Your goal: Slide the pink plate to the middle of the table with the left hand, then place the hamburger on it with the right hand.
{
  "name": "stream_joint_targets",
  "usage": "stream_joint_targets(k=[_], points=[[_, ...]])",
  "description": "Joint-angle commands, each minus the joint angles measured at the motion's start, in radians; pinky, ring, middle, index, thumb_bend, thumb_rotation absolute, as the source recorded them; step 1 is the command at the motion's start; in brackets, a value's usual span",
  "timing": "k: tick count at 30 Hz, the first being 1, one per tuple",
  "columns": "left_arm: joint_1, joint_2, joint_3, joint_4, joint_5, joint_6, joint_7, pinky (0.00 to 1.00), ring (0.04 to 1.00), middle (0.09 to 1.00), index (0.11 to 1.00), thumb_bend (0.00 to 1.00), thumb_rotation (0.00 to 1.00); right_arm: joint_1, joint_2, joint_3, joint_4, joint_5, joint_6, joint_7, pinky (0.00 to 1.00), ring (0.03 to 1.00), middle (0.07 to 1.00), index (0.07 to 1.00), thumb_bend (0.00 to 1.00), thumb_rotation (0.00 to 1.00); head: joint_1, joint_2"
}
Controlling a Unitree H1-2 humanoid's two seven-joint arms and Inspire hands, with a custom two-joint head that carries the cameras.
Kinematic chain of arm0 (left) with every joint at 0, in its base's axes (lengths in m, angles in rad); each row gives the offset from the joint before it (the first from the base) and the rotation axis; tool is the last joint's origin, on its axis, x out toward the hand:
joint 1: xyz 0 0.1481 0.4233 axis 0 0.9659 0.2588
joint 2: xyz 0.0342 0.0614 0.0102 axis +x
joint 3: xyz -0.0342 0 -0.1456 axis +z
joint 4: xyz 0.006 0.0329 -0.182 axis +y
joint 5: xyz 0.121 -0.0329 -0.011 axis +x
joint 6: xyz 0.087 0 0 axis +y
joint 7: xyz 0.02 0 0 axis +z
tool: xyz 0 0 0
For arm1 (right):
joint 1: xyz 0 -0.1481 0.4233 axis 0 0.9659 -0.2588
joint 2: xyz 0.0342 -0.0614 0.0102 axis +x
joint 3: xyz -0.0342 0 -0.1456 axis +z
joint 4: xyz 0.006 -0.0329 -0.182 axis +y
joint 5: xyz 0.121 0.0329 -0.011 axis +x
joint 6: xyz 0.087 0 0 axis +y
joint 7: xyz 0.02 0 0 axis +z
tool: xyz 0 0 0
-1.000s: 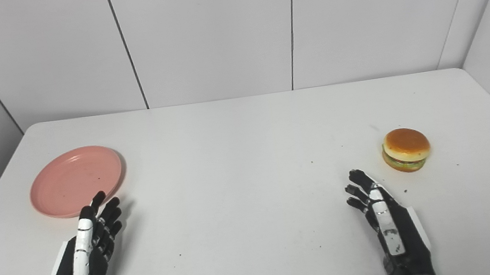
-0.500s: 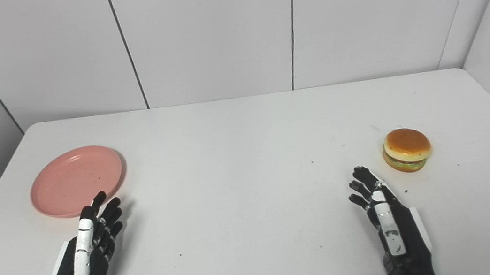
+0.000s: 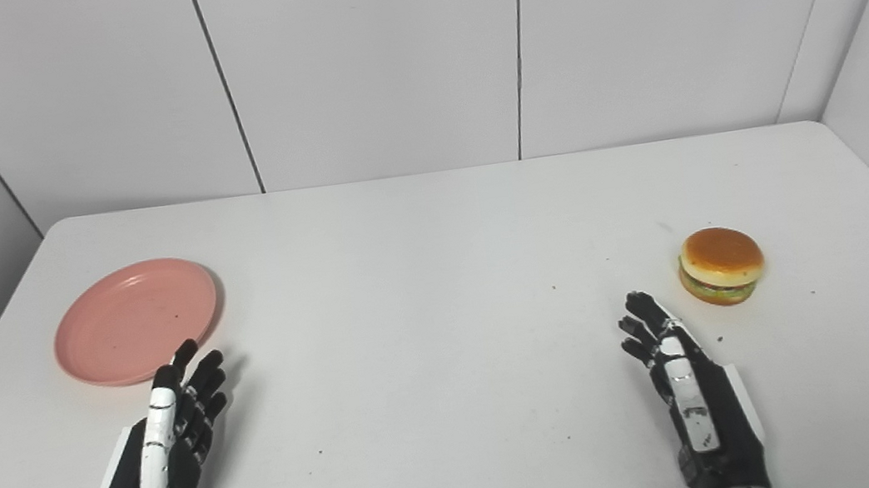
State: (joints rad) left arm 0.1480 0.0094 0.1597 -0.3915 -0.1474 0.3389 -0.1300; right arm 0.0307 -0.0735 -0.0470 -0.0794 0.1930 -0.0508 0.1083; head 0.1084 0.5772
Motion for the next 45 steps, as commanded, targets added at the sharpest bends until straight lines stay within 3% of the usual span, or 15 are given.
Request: stream_joint_targets(k=[1, 5, 6, 11, 30, 33, 37, 45], points=[[0.087, 0.018, -0.027, 0.008, 0.029, -0.047, 0.004, 1.00, 0.974, 0.941, 0.962, 0.68, 0.92, -0.008, -0.024, -0.019, 0.058, 0.022, -0.026, 0.021, 0.91, 0.896, 0.911, 0.858, 0.84, 0.92, 0.018, -0.012], [0.087, 0.005, -0.052, 0.037, 0.057, -0.075, 0.015, 1.00, 0.963, 0.933, 0.947, 0.69, 0.90, -0.013, -0.041, -0.030, 0.091, 0.039, -0.038, 0.043, 0.92, 0.903, 0.923, 0.866, 0.82, 0.93, 0.039, -0.028], [0.086, -0.004, -0.062, 0.051, 0.067, -0.088, 0.020, 1.00, 0.963, 0.933, 0.947, 0.69, 0.90, -0.018, -0.052, -0.034, 0.112, 0.044, -0.049, 0.053, 0.92, 0.903, 0.923, 0.866, 0.82, 0.94, 0.092, -0.067], [0.082, -0.023, -0.097, 0.109, 0.090, -0.147, 0.038, 0.99, 0.958, 0.922, 0.962, 0.72, 0.89, -0.035, -0.079, -0.048, 0.187, 0.064, -0.089, 0.087, 0.93, 0.913, 0.930, 0.876, 0.81, 0.97, 0.133, -0.105], [0.077, -0.018, -0.122, 0.175, 0.089, -0.214, 0.052, 0.98, 0.974, 0.943, 0.989, 0.65, 0.91, -0.053, -0.081, -0.047, 0.260, 0.072, -0.131, 0.104, 0.93, 0.919, 0.938, 0.878, 0.81, 0.99, 0.149, -0.164], [0.077, -0.017, -0.127, 0.189, 0.091, -0.228, 0.054, 0.99, 0.976, 0.943, 0.987, 0.65, 0.91, -0.055, -0.082, -0.045, 0.272, 0.066, -0.139, 0.103, 0.93, 0.919, 0.938, 0.876, 0.80, 1.00, 0.154, -0.198], [0.078, -0.015, -0.132, 0.196, 0.090, -0.240, 0.057, 0.99, 0.976, 0.942, 0.984, 0.64, 0.90, -0.057, -0.084, -0.042, 0.287, 0.066, -0.154, 0.108, 0.93, 0.920, 0.940, 0.875, 0.80, 1.00, 0.153, -0.212], [0.080, -0.009, -0.130, 0.209, 0.077, -0.256, 0.050, 1.00, 0.982, 0.943, 0.980, 0.63, 0.90, -0.060, -0.079, -0.042, 0.300, 0.071, -0.165, 0.115, 0.92, 0.909, 0.927, 0.864, 0.84, 0.98, 0.144, -0.215]])
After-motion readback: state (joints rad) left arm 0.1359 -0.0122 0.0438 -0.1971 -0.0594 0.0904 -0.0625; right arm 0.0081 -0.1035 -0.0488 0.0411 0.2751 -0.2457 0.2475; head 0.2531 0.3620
